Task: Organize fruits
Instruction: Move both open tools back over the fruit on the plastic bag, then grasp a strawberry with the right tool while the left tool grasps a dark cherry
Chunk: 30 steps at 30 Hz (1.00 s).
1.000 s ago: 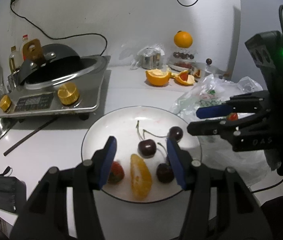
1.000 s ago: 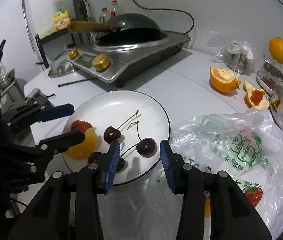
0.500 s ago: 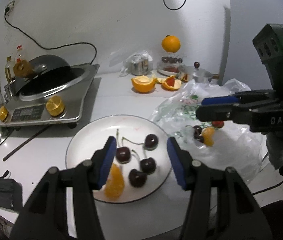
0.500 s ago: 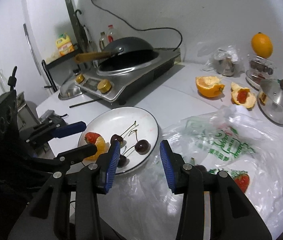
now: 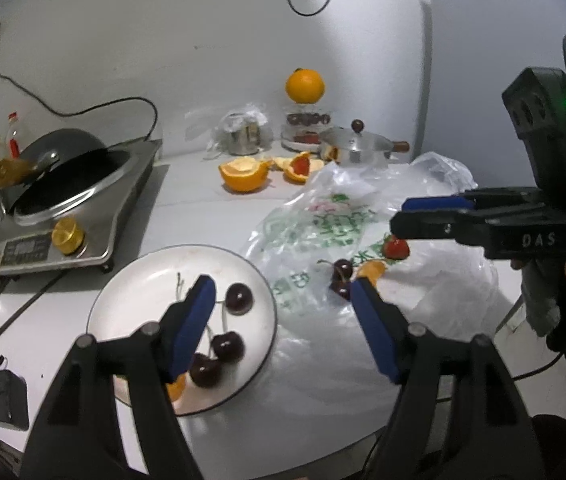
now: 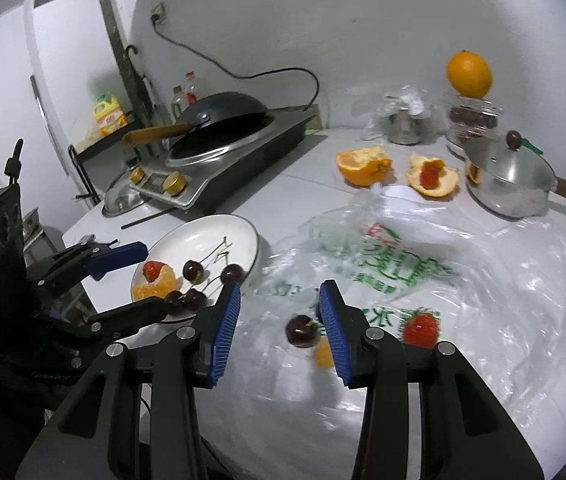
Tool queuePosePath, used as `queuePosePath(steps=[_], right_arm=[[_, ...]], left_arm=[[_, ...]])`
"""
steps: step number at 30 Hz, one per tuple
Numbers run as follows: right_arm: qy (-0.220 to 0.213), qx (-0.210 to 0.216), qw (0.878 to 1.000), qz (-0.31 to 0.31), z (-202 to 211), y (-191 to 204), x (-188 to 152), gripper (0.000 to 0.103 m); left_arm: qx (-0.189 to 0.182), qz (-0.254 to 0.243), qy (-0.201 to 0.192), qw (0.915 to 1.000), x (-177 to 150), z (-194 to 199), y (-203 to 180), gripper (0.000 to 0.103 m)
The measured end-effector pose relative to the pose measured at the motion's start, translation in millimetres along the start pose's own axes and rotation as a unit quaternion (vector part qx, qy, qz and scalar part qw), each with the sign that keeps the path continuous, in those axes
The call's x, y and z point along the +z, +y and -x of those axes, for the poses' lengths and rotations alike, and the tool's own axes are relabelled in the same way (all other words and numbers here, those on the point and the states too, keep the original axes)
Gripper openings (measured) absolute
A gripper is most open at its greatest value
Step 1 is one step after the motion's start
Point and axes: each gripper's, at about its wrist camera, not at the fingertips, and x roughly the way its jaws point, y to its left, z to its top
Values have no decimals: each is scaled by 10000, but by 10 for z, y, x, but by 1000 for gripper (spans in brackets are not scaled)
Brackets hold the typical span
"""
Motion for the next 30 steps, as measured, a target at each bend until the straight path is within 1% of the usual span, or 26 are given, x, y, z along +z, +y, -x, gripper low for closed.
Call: queuePosePath(steps=[8, 17, 23, 30], right_arm=[[-100, -48, 9999, -130, 128, -267, -75, 44], [-147, -125, 9994, -286, 202, -549, -197, 44], [-60, -276, 9992, -295, 173, -720, -273, 44], [89, -386, 9989, -262, 62, -879, -324, 44]], left_arm=[[-8, -71, 99, 9999, 62, -120, -215, 72], [-44, -271, 245, 9993, 106, -275, -449, 72], [-53, -259, 324, 9991, 138, -416, -560, 72], [-137, -238, 531, 9982, 123, -633, -647, 72]])
